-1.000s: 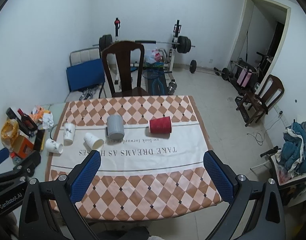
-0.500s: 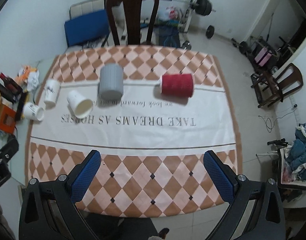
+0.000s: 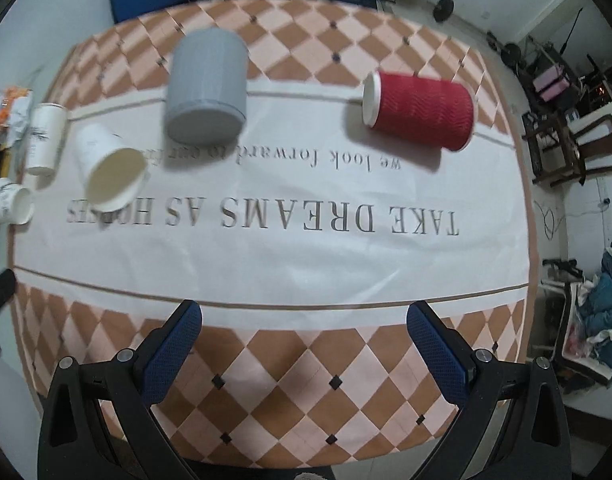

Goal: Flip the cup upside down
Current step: 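Move the left tool to the white paper cup lying on its side, then grasp the white paper cup with the left gripper and lift it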

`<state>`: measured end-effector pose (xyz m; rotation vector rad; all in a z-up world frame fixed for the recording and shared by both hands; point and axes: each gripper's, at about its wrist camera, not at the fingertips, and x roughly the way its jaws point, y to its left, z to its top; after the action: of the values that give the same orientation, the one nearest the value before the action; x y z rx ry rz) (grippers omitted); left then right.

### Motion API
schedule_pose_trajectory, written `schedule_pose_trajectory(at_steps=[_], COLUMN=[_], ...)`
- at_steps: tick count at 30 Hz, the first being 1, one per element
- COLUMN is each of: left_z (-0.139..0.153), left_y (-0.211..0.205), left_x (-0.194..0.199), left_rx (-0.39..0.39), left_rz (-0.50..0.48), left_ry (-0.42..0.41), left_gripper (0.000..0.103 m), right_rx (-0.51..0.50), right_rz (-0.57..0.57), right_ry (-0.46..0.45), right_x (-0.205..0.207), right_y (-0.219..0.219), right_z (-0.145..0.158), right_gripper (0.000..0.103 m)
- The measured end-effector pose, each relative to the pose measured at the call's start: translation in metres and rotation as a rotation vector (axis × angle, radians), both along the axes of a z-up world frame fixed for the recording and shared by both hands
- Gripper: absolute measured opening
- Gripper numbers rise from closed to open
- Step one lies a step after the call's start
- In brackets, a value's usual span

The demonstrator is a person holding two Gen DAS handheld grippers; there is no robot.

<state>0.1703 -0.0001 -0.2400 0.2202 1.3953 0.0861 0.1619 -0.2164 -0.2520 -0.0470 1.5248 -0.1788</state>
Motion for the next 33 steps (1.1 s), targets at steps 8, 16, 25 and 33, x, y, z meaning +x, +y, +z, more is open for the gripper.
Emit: schedule_pose_trajectory(at_steps=[8,16,25,33], left_z=[-0.051,-0.082,-0.112,-0.084], left_y=[-0.042,-0.072,-0.100,-0.105], left_x=[0.025,0.025,0.040,0.077], left_rx=[0.403,0.565,0.575,0.381], left_rz=[-0.770,-1.280,-1.461,-1.198], left_ry=[-0.011,-0.014,-0.002,0.022], left_gripper=[0.101,0.098,0.064,0.063], right_rx=[-0.029,-0.033,-0.055,-0.071], right_rz=[-0.101,-0.176,-0.211,-0.239], right_ry=[0.121,0.182,0.182,0.158], right_x=[0.021,0.027,0.031,0.031], right_y=[-0.029,-0.052,-0.064,-0.069], right_z=[-0.059,-0.092,-0.086,-0.069], right_gripper=[0.103,0.103,0.103,0.103])
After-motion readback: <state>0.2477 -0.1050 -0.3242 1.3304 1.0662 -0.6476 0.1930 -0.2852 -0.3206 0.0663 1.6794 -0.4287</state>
